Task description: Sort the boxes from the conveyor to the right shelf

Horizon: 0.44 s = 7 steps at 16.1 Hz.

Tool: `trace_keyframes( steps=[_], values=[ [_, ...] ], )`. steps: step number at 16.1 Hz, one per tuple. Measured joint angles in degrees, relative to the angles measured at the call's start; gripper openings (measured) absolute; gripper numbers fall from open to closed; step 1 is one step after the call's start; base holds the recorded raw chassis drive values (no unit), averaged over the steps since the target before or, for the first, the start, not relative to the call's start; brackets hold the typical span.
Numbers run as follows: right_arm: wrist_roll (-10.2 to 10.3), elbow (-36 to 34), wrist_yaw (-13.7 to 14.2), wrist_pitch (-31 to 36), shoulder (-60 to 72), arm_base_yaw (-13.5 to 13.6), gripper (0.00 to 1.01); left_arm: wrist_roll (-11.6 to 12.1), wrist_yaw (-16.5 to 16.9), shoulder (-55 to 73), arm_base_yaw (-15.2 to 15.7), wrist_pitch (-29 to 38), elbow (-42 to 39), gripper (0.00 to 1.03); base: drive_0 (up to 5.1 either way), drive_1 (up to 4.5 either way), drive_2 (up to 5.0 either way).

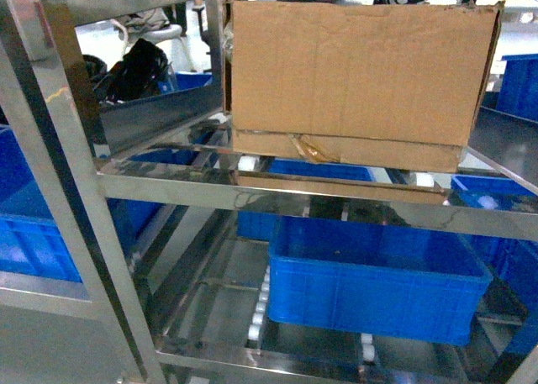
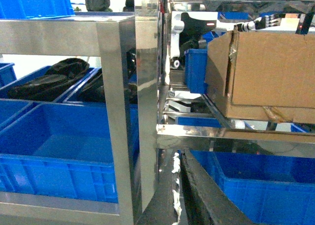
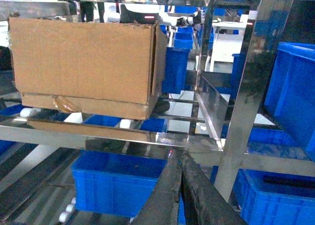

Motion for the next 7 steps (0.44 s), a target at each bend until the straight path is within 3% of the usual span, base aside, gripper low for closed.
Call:
trace_keyframes(
  steps=[3,4,7],
  values=[
    [0.02,0.04,0.00,-5.60,-4.76,0.00,0.02,0.00,0.00,-4.04,0.00,-3.85,0.00,0.02,0.0,0.00,0.0],
    [0.04,0.15,0.00,-12.39,-12.81,0.00,0.02,0.02,-0.09,-13.27,0.00,-12.87,0.07,0.02,0.0,0.00,0.0],
    [0.07,0.02,0.11,-13.46,-12.81,0.00,0.02,0.00,-0.02,-13.18,0.00,-13.99,0.02,0.02,0.0,0.00,0.0]
  ],
)
